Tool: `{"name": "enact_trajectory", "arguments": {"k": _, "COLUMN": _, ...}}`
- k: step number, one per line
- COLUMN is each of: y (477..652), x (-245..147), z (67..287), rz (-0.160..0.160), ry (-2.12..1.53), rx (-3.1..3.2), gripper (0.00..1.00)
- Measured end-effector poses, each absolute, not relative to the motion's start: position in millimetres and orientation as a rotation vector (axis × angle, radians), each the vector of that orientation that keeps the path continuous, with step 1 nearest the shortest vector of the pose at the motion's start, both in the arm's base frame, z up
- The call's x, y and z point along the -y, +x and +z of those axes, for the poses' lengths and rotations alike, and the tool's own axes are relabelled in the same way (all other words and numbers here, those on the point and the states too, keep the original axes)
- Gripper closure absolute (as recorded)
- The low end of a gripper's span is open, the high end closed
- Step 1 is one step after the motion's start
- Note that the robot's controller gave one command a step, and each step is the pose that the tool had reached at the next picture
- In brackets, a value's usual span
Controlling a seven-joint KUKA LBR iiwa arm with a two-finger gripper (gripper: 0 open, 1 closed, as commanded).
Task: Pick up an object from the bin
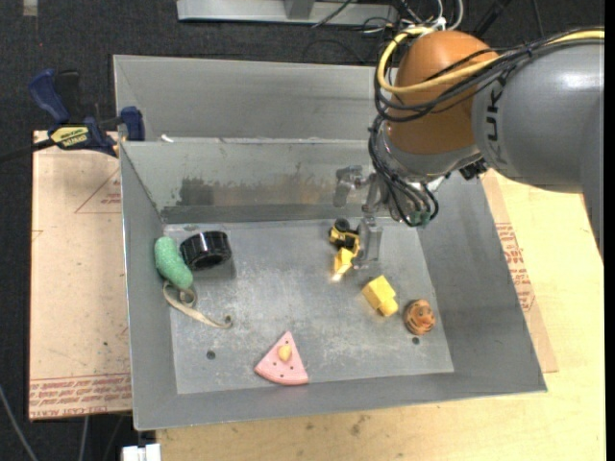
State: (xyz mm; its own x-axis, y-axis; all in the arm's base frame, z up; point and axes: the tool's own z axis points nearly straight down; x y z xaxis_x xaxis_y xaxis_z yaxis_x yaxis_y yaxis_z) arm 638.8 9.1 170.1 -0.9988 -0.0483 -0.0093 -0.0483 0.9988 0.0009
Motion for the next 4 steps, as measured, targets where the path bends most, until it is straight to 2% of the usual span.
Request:
{"name": "enact_trajectory", "arguments": {"k": 1, "y": 630.3, "x": 42, "z": 123, "rz": 0.003, "ry": -0.012, "rx": -3.139, "gripper": 0.00}}
{"name": "enact_trajectory", "arguments": {"k": 2, "y": 621.8, "x": 64, "z": 110, "rz": -0.002, "ry": 0.085, "rx": -3.141, "gripper": 0.00}}
{"name": "enact_trajectory", "arguments": {"k": 3, "y": 613.1, "x": 35, "z": 87, "rz": 0.001, "ry": 0.293, "rx": -3.118, "gripper": 0.00}}
{"name": "enact_trajectory", "arguments": {"k": 4, "y": 623.1, "x": 12, "z": 78, "rz": 0.004, "ry": 0.283, "rx": -3.106, "gripper": 1.00}}
